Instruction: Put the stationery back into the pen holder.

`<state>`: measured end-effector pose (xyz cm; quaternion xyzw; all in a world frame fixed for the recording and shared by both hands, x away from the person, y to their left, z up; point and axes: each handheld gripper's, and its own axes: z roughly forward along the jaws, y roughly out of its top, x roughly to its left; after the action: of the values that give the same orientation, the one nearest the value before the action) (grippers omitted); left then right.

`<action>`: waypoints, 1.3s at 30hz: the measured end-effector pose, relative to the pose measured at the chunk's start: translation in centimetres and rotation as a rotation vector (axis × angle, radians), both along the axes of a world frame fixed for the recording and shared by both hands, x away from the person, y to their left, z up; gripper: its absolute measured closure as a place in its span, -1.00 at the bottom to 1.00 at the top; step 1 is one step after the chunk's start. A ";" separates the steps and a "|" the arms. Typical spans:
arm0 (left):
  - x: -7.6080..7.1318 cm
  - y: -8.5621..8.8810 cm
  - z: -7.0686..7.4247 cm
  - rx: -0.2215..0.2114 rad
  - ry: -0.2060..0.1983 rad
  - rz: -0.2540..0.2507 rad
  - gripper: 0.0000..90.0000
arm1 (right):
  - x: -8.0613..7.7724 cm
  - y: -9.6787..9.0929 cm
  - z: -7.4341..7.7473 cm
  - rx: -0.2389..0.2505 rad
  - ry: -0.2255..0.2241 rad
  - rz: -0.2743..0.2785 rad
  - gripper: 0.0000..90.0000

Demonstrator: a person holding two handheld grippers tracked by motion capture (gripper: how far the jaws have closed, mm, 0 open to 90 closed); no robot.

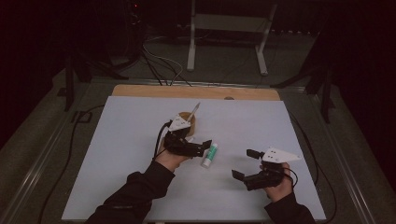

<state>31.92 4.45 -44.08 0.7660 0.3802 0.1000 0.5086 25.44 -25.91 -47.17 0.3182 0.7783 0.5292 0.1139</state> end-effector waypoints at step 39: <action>-4.5 -2.7 -6.4 0.103 0.067 0.030 -0.93 | 0.0 -0.5 0.3 0.013 -0.009 -0.021 -1.00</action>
<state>27.37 1.75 -50.53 0.7882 0.4027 0.1014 0.4542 25.43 -26.40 -46.85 0.3248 0.7710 0.5343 0.1208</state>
